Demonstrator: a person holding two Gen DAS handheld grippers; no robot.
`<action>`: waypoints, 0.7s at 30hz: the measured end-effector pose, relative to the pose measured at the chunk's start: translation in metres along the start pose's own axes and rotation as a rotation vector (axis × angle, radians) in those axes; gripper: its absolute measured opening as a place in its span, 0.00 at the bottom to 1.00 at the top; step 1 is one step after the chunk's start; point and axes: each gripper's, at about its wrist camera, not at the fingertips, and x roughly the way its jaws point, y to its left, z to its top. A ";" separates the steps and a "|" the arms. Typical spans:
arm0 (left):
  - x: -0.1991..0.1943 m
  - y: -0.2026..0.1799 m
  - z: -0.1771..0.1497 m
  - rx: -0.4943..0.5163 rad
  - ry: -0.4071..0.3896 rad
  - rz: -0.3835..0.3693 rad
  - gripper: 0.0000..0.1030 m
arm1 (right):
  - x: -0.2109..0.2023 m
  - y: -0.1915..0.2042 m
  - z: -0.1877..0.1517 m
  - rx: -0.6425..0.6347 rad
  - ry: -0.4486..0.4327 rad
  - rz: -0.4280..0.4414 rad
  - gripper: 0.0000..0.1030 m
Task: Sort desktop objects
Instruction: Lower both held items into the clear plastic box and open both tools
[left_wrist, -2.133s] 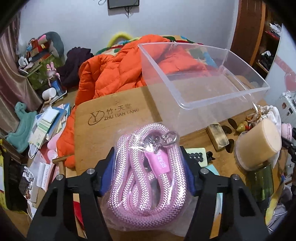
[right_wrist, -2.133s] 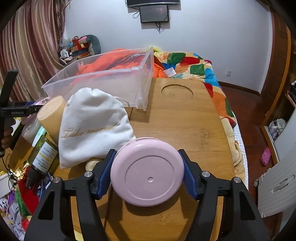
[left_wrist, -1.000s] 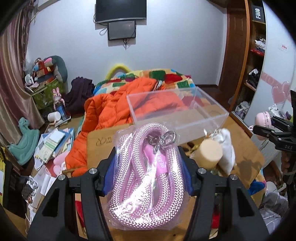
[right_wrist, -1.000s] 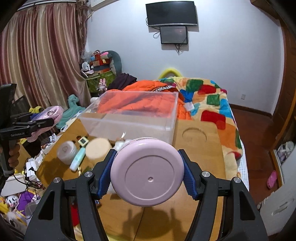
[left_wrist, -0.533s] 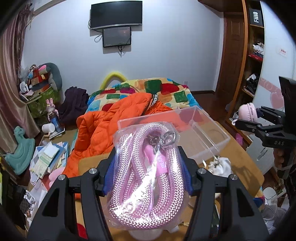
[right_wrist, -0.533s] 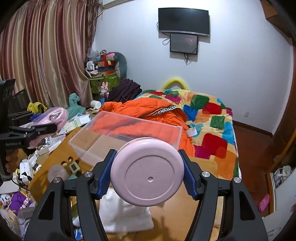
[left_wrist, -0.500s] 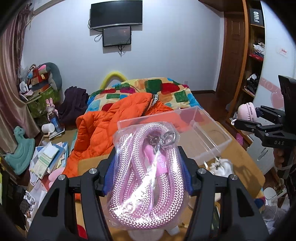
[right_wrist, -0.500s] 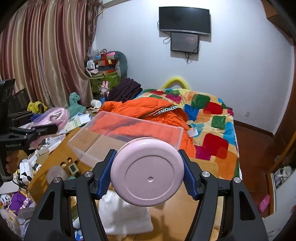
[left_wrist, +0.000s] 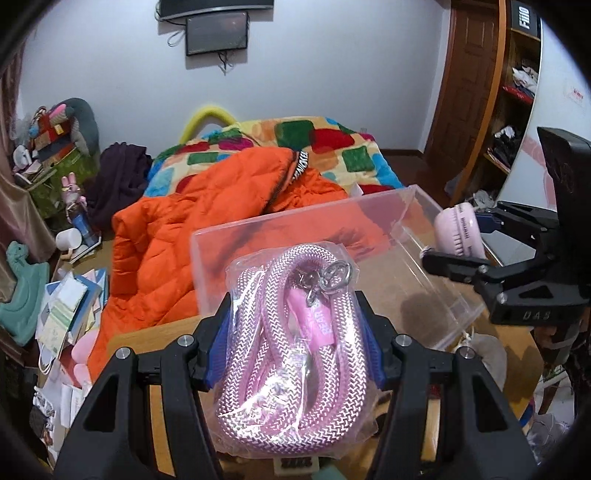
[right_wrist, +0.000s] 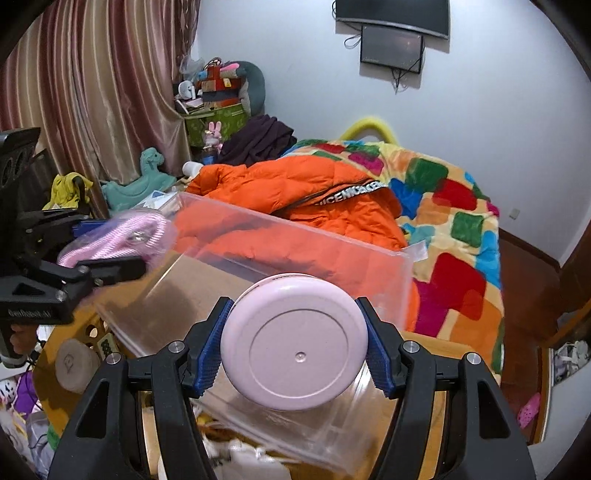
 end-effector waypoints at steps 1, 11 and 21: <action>0.004 -0.003 0.001 0.014 0.005 -0.004 0.57 | 0.004 0.000 0.001 -0.001 0.007 0.001 0.60; 0.028 -0.014 0.002 0.064 0.072 -0.033 0.58 | 0.044 0.004 0.006 -0.062 0.144 0.016 0.60; 0.042 -0.021 -0.006 0.097 0.141 -0.029 0.58 | 0.057 0.010 0.006 -0.110 0.248 0.010 0.60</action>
